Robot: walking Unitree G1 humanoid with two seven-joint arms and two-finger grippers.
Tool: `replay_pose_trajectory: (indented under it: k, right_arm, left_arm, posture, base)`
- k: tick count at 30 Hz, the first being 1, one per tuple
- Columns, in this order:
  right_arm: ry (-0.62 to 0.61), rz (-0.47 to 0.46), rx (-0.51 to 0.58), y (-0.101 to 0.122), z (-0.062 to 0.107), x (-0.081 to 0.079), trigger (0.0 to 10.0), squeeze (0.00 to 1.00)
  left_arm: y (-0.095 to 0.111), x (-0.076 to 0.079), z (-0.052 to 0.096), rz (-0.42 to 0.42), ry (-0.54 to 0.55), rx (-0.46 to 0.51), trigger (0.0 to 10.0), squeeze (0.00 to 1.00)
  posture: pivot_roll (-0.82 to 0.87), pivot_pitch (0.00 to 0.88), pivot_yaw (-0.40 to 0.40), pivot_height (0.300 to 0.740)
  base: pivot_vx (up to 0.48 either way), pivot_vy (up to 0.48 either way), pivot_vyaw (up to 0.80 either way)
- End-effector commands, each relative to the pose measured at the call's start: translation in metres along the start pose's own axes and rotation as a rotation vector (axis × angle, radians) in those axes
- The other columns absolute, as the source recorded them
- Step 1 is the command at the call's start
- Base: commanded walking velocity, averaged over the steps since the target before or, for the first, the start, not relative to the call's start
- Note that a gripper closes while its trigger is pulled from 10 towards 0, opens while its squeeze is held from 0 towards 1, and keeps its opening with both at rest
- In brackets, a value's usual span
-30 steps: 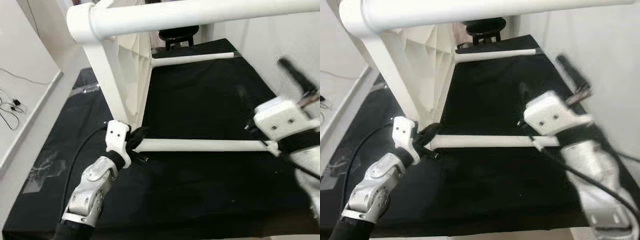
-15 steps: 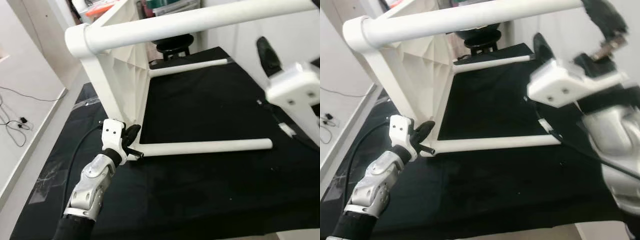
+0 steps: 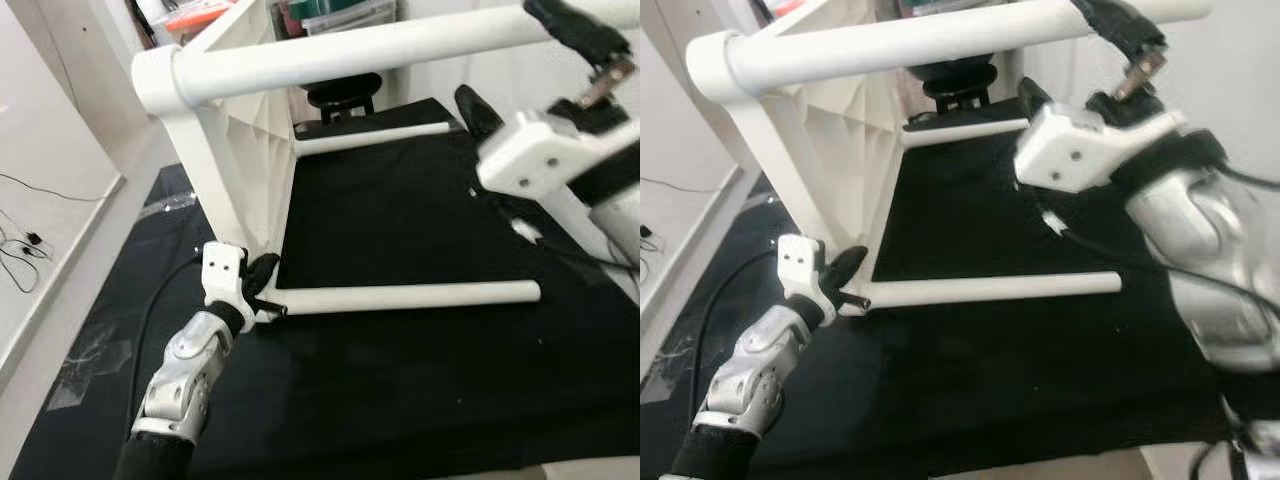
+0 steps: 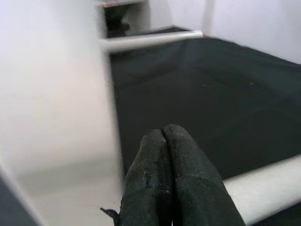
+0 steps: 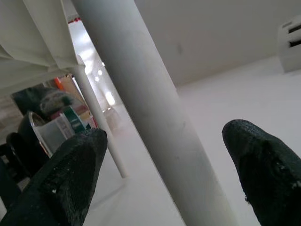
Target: Building children table
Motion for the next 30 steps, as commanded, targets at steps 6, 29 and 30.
replay_pose_trajectory:
  k: [6,29,30]
  right_arm:
    - [0.093,0.006,0.004,-0.002,-0.012,-0.014,10.0,0.00]
    - [0.109,0.074,-0.041,-0.013,-0.031,0.003,0.0,0.00]
    - [0.107,0.083,-0.039,-0.012,-0.032,0.005,0.0,0.00]
  left_arm:
    - [-0.007,0.006,0.000,0.015,-0.006,-0.049,10.0,0.00]
    - [-0.007,-0.023,-0.011,-0.048,0.198,-0.077,10.0,0.00]
    - [-0.006,-0.025,-0.015,-0.054,0.206,-0.076,10.0,0.00]
  posture:
    - [-0.21,0.099,0.116,0.740]
    - [-0.23,0.123,0.089,0.740]
    - [-0.24,0.125,0.086,0.740]
  base:
    - [0.000,0.000,0.00]
    - [0.000,0.000,0.00]
    - [0.000,0.000,0.00]
Point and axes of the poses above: a point about 5 cm out from each wrist's last joint towards the gripper, its own z axis pointing back from the gripper into the wrist, its own y axis along the axis of the wrist's last joint, x = y × z, the point moved 1 cm from there along -z, pointing out of the wrist towards the gripper, and after that the axes turned 14 degrees about -z, right-handed, at the moved point
